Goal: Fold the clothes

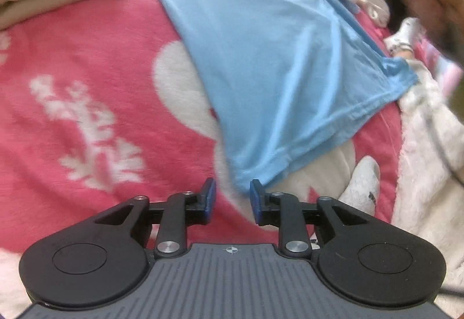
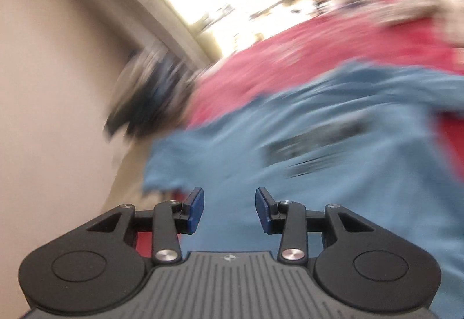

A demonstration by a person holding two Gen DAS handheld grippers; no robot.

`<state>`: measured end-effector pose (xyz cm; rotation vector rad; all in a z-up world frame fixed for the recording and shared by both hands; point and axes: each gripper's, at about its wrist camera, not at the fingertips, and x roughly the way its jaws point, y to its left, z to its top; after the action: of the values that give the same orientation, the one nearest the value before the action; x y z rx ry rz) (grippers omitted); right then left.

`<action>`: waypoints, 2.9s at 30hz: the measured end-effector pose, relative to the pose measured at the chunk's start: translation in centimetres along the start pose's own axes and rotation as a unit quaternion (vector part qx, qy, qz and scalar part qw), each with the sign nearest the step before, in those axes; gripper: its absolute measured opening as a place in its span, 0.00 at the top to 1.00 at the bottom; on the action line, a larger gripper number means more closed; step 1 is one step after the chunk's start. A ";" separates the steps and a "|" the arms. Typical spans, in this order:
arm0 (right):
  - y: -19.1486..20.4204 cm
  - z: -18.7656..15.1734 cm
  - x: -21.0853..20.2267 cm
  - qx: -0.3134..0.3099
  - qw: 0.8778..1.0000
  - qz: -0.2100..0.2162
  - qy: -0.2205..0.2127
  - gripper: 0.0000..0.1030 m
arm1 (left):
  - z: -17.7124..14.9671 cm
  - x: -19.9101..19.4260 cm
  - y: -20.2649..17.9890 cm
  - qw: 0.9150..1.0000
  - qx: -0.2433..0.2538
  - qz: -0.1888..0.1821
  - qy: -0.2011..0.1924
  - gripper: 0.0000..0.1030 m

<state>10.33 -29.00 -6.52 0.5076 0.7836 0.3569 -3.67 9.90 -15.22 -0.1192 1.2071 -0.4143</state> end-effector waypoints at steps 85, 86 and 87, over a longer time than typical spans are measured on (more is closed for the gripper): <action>-27.4 18.2 2.0 0.029 0.986 -0.164 -0.028 0.72 | 36.9 26.6 -20.9 0.937 0.249 0.177 -0.170 0.64; -27.7 16.7 1.3 0.047 0.989 -0.143 0.009 0.72 | 36.7 26.1 -20.8 0.936 0.251 0.177 -0.172 0.64; -27.8 14.9 0.8 0.063 0.989 -0.125 0.045 0.72 | 36.4 25.7 -20.7 0.935 0.253 0.176 -0.174 0.64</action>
<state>25.20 -55.95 -13.53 0.5073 0.9504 0.0986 32.35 -23.38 -18.37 0.4491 0.7202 -0.3568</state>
